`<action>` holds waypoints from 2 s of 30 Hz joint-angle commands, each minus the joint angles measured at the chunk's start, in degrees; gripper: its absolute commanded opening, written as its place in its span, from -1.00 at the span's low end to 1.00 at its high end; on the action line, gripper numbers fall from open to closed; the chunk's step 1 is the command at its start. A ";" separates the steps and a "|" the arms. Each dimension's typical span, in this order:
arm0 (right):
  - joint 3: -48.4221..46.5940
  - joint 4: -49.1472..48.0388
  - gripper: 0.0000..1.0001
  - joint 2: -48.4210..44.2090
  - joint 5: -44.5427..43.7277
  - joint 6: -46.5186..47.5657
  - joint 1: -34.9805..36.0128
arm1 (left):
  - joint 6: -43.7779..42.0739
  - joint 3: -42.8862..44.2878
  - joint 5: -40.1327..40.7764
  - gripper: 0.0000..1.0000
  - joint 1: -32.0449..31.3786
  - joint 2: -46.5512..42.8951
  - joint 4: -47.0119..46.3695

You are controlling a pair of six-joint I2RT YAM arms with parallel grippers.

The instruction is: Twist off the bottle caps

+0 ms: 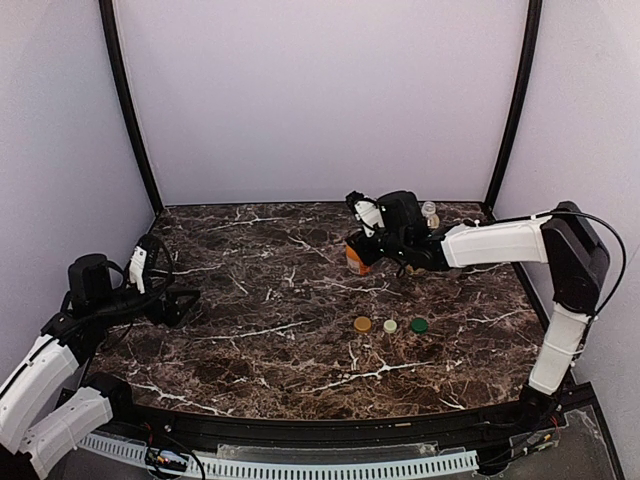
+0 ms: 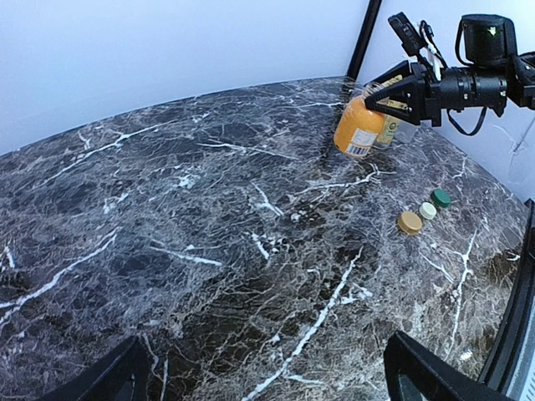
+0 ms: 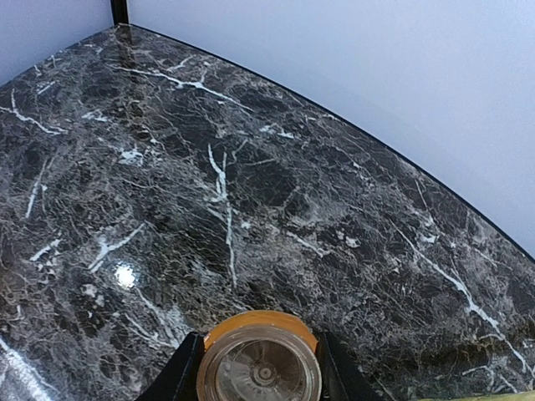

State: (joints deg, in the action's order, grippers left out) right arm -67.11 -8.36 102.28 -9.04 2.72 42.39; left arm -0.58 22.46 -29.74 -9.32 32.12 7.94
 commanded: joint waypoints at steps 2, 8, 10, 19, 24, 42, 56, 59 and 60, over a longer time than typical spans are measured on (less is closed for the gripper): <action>1.16 -4.92 -1.00 3.62 -0.77 -0.48 -2.42 | 4.59 -3.65 -0.69 0.98 3.06 -1.99 -3.19; 1.99 -6.01 -1.00 5.24 -0.08 -2.72 -4.38 | 4.55 -4.40 -0.32 0.97 5.14 -2.85 -4.00; 2.38 -6.08 -1.00 5.67 0.03 -4.28 -4.74 | 4.68 -4.50 -0.47 0.98 5.62 -3.05 -3.95; 3.60 -5.38 -1.00 6.35 1.82 -7.12 -6.34 | 4.89 -4.71 -0.58 0.98 6.60 -3.03 -4.50; 2.67 -3.17 -0.35 6.11 1.94 -7.59 -6.42 | 4.72 -4.70 -0.73 0.98 6.60 -3.01 -4.58; -8.21 7.50 0.97 -0.78 8.77 -0.44 -6.21 | 4.96 -5.21 -1.14 0.97 6.90 -4.59 -4.69; -13.70 32.01 0.97 -20.37 -0.58 -10.74 -26.04 | 4.15 -6.81 4.19 0.97 7.46 -8.83 -4.22; -7.76 34.68 0.97 -27.18 1.81 -12.10 -34.40 | 4.05 -7.21 4.75 0.97 7.54 -9.79 -4.32; -5.17 35.06 0.97 -29.56 2.02 -12.07 -36.15 | 4.04 -7.27 4.94 0.98 7.55 -9.93 -4.34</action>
State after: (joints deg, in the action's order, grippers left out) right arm -79.44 18.46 79.31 -7.73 -5.78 12.27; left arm 3.66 16.38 -26.20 -2.15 23.24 4.36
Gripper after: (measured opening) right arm 0.986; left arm 0.987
